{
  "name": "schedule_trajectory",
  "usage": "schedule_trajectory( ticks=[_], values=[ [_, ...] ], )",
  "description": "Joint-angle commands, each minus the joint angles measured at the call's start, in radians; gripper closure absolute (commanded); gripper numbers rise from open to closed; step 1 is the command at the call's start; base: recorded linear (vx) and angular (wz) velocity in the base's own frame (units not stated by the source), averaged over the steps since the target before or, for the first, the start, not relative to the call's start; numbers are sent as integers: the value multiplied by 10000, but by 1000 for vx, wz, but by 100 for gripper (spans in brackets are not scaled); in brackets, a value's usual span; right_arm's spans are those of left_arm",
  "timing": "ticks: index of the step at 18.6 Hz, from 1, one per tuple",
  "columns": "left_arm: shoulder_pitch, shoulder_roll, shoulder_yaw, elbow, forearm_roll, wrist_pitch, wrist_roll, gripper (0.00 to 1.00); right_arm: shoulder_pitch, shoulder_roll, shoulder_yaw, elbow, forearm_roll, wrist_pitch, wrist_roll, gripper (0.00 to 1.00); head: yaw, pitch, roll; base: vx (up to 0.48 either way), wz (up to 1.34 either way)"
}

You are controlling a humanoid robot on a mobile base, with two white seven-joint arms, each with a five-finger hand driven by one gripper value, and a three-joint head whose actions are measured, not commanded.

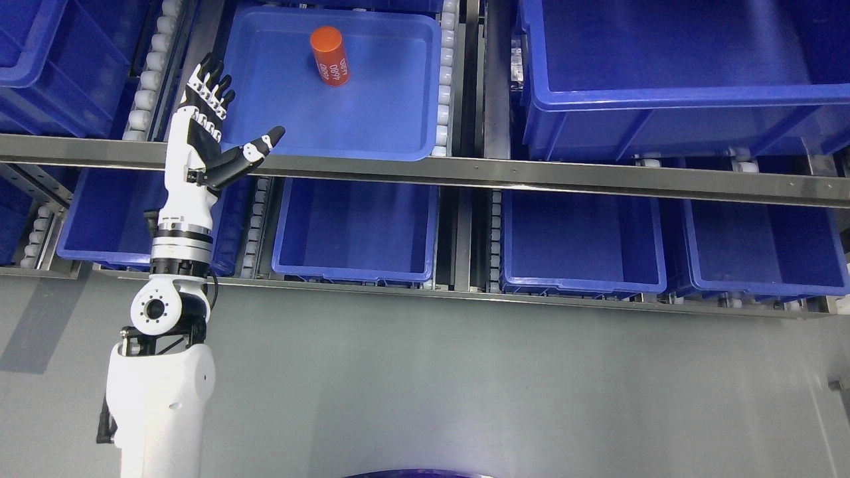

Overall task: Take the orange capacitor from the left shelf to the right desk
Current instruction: 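Reach the left hand into the blue bin toward the orange capacitor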

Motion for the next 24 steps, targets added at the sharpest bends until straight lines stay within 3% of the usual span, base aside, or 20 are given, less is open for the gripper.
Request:
schedule_trajectory(
  ticks=[1,8,14,18,21,24],
  values=[
    [-30,195,-371,145,-5,-19,-3,0,-14,-175,-108,-337,0,-36,-5,0,0,0,0,10,-31],
    [-533,302,-202,1001,-5,-34,-18,0,-14,-175,-108,-337,0,-36,-5,0,0,0,0,2,-11],
    [-3216,302,-538,3929,-1337,27,-64,0,-14,-175,-108,-337,0,-36,-5,0,0,0,0,0,0],
    [-4935,226,-938,6199,-1416,671,-64,0,-14,-175,-108,-337,0,-36,-5,0,0,0,0,0,0],
    [-5795,210,-1366,7549,-1416,687,-64,0,-14,-175,-108,-337,0,-36,-5,0,0,0,0,0,0],
    [-5951,256,-1750,7861,-1431,733,-141,0,-14,-175,-108,-337,0,-36,-5,0,0,0,0,0,0]
  ],
)
